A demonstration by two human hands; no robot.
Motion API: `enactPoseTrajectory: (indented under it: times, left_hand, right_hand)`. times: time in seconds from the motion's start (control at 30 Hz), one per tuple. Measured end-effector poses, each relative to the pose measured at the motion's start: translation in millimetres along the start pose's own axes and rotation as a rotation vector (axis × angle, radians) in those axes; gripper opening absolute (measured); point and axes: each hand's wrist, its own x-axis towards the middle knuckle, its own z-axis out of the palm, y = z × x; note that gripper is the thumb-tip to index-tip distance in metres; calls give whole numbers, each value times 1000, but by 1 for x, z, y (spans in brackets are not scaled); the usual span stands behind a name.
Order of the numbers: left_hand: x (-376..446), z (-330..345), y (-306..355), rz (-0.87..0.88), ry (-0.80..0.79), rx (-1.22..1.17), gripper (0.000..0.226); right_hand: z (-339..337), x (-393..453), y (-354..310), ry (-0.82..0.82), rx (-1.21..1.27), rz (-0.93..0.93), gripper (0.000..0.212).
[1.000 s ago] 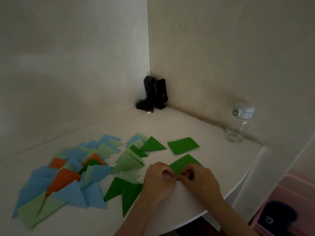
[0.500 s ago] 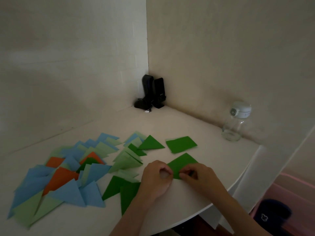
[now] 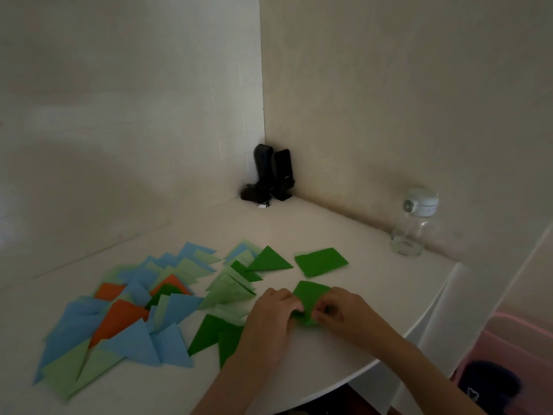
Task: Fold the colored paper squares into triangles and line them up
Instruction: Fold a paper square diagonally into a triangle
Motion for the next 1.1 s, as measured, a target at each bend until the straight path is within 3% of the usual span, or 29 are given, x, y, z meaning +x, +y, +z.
enactPoseTrajectory:
  times: [0.07,0.2,0.47,0.7,0.87,1.1]
  left_hand:
    - [-3,1,2,-28,-14,2,20]
    - [-8,4,3,-73,1,-10,19]
    - [-7,6,3,-134,23,-91,1]
    - [-6,6,-4,-282,54,-130,12]
    - [-3,14,5,-327,28,-37,20]
    - [-1,15,6,-359,-13,-18,25]
  right_hand:
    - [3,-4,0,47,15,-15,17]
    - [8,-17,4,131,38,-63,43]
    - [25,-19,10,289,-26,-16,32]
    - [27,-15,8,306,-13,113,48]
    - [30,-13,3,309,-57,171,24]
    - [31,-13,-3,299,-112,199,29]
